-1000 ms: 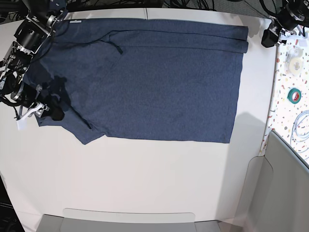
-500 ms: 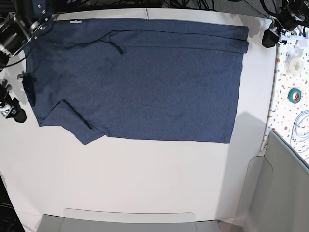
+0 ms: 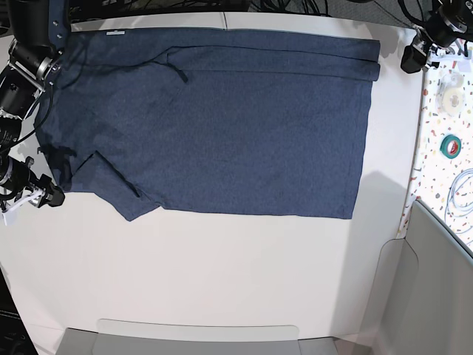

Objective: Layout the t-shirt on the table in an organized manner, then fold the t-shirt properly
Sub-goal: 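Grasp the shirt hem corner with the right gripper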

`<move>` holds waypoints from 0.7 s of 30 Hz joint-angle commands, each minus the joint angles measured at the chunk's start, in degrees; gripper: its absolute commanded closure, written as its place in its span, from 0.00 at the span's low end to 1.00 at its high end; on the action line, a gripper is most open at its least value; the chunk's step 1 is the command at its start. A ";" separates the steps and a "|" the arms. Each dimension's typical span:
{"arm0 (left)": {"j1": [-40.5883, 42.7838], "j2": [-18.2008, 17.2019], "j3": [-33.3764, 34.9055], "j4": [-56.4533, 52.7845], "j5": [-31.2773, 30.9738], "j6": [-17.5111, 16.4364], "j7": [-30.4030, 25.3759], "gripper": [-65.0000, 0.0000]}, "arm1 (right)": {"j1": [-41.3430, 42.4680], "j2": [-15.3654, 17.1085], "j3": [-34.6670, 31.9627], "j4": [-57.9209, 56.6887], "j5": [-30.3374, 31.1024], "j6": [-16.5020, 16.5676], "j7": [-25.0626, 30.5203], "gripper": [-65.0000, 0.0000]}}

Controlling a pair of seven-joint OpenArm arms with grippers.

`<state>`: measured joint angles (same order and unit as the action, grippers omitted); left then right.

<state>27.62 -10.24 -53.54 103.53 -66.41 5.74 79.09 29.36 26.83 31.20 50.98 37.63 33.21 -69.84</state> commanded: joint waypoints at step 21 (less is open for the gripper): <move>0.38 -0.44 -0.57 0.78 -0.97 -0.24 -0.01 0.78 | -0.49 -3.22 -0.12 -3.82 -7.78 0.24 10.02 0.53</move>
<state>27.62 -9.98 -53.54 103.53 -66.39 5.74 79.09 27.86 22.76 31.20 46.68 30.15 33.06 -59.40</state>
